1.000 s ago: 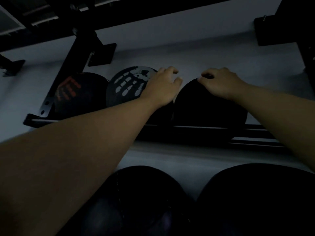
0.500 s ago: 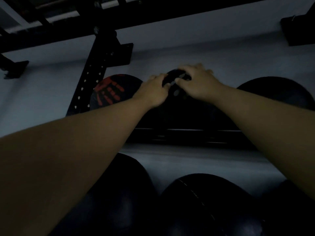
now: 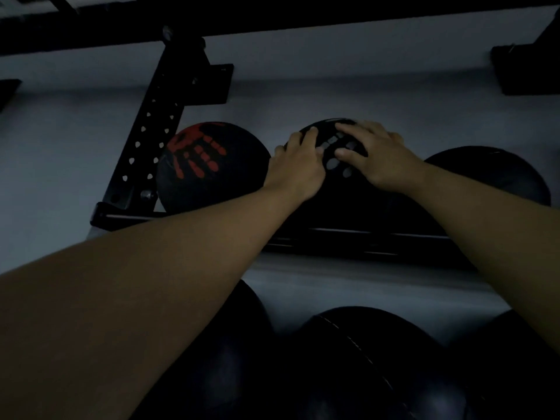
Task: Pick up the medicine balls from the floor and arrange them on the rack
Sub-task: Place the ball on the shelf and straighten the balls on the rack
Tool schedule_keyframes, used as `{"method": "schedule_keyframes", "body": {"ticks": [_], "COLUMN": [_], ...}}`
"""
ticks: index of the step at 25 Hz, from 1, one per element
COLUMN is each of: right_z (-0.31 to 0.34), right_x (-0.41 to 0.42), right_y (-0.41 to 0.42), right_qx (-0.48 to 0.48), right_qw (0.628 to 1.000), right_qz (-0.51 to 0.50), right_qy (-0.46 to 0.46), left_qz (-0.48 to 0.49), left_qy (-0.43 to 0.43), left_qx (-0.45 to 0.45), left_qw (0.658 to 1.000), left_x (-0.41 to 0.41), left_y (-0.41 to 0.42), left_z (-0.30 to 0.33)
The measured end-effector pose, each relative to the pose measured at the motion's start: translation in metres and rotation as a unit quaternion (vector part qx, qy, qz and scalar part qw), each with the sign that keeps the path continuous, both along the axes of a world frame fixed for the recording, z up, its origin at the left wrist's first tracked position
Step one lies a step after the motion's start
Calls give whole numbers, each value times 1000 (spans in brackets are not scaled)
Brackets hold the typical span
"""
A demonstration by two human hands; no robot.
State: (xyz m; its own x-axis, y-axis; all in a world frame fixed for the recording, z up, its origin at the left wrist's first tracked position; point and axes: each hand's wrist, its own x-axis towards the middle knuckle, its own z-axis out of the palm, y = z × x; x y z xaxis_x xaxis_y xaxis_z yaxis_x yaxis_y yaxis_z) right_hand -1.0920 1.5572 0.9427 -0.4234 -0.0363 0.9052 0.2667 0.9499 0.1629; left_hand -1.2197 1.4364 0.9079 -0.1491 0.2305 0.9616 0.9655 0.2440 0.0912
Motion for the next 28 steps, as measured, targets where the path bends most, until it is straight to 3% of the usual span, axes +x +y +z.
{"method": "schedule_keyframes", "body": {"ticks": [9,12,20,23,28], "right_z": [-13,-16,-6,-8,-14], "right_x": [-3,-19,-144,-195,-228], "right_y": [-20,-53,-166,-193,-190], "right_qx": [-54,-48,-26,-27,-34], "right_qw": [997,996,999,999,995], "right_qz": [-32,-47,-35,-31,-94], "right_qy": [37,65,26,4,-3], "left_qz": [53,72,112,85,-46], "left_qy": [32,62,51,14,-32], "left_qx": [-124,-115,-50,-44,-40], "left_qw": [990,989,991,995,998], "left_x": [-6,-27,-155,-203,-237], "left_y": [-37,-60,-158,-176,-156], "left_z": [4,5,19,17,7]}}
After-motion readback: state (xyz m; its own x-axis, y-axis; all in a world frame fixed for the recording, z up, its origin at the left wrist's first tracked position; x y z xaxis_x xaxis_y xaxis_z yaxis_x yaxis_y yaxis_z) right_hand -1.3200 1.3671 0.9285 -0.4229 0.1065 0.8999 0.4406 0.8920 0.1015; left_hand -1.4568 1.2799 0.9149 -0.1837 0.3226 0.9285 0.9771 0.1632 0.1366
